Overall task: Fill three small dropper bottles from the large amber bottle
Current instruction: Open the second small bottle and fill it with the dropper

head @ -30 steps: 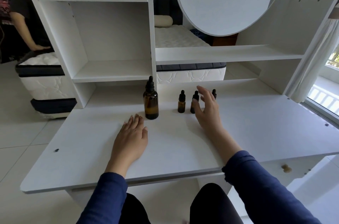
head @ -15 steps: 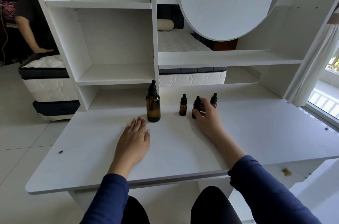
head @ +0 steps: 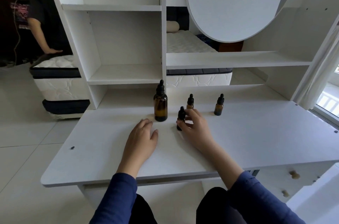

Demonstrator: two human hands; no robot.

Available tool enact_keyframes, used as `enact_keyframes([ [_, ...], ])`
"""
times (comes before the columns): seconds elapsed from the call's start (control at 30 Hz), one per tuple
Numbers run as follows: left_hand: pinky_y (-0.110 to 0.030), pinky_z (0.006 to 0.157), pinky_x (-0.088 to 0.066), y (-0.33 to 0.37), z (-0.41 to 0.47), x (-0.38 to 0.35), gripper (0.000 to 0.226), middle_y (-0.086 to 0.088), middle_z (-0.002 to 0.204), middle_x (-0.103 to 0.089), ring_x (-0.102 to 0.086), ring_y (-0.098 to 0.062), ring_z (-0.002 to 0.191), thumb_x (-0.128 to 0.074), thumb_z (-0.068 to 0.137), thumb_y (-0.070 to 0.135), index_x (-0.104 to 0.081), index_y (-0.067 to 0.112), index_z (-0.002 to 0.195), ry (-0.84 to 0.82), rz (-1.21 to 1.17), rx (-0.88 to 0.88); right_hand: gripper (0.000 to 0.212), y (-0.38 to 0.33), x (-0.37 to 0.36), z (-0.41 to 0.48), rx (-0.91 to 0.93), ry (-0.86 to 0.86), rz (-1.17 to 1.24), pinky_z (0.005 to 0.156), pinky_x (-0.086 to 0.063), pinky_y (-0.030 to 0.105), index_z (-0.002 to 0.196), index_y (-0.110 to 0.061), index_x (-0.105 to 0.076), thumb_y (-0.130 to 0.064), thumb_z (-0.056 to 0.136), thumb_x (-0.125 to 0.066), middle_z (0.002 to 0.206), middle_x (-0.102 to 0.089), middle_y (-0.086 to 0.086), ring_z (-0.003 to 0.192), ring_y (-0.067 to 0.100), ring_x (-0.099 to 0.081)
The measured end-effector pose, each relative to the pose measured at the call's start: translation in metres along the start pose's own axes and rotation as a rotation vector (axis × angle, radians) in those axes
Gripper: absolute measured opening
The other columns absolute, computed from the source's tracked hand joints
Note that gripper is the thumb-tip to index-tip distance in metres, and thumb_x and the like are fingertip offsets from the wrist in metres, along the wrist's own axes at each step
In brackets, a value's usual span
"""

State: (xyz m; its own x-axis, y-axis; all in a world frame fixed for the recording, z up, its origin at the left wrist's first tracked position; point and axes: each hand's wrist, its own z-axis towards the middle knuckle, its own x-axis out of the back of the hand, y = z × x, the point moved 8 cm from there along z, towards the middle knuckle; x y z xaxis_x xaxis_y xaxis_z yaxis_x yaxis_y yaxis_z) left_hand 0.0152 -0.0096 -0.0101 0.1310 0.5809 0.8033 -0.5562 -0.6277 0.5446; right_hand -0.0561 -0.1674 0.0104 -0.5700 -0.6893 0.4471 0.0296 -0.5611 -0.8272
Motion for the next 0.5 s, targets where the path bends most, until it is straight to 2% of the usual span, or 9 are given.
enact_keyframes([
  [0.1,-0.027,0.104,-0.038,0.002,0.000,0.001,0.047,0.001,0.140,-0.043,-0.045,-0.016,0.126,-0.055,0.092,0.028,-0.047,0.010,0.134,0.016,-0.112,-0.037,0.023,-0.008,-0.015,-0.001,0.023,-0.025,0.005,0.073,-0.048,0.002,0.108,-0.007,-0.059,-0.009,0.086,-0.062,0.102,-0.050,0.002,0.091,0.008,-0.056],
  [0.2,-0.026,0.099,-0.043,0.003,0.001,0.003,0.049,0.004,0.133,-0.047,-0.050,-0.013,0.119,-0.065,0.086,0.029,-0.050,0.014,0.130,0.023,-0.245,-0.055,0.019,-0.018,-0.025,0.000,0.052,-0.042,0.024,0.072,-0.049,0.003,0.101,-0.011,-0.063,-0.009,0.082,-0.065,0.093,-0.054,-0.004,0.085,0.001,-0.057],
  [0.33,-0.010,0.084,-0.046,0.002,-0.001,0.014,0.045,0.009,0.114,-0.055,-0.058,-0.004,0.100,-0.075,0.077,0.018,-0.058,0.018,0.118,0.076,-0.478,-0.029,0.022,-0.027,-0.035,-0.001,0.073,-0.048,0.017,0.068,-0.049,0.007,0.099,-0.018,-0.068,-0.010,0.078,-0.070,0.083,-0.063,-0.011,0.079,-0.001,-0.061],
  [0.43,-0.011,0.078,-0.051,0.000,-0.001,0.014,0.034,0.006,0.099,-0.067,-0.066,0.001,0.089,-0.077,0.073,0.007,-0.064,0.024,0.100,0.066,-0.614,0.002,0.025,-0.028,-0.040,-0.002,0.065,-0.027,0.039,0.071,-0.051,0.011,0.095,-0.019,-0.070,-0.009,0.073,-0.073,0.076,-0.066,-0.011,0.072,-0.002,-0.063],
  [0.5,-0.010,0.074,-0.051,-0.004,0.000,0.013,0.031,0.004,0.092,-0.070,-0.068,0.000,0.084,-0.076,0.073,0.003,-0.066,0.019,0.098,0.060,-0.660,0.040,0.025,-0.027,-0.040,-0.002,0.056,-0.021,0.062,0.069,-0.049,0.008,0.093,-0.020,-0.071,-0.009,0.071,-0.075,0.073,-0.066,-0.013,0.070,-0.005,-0.063],
])
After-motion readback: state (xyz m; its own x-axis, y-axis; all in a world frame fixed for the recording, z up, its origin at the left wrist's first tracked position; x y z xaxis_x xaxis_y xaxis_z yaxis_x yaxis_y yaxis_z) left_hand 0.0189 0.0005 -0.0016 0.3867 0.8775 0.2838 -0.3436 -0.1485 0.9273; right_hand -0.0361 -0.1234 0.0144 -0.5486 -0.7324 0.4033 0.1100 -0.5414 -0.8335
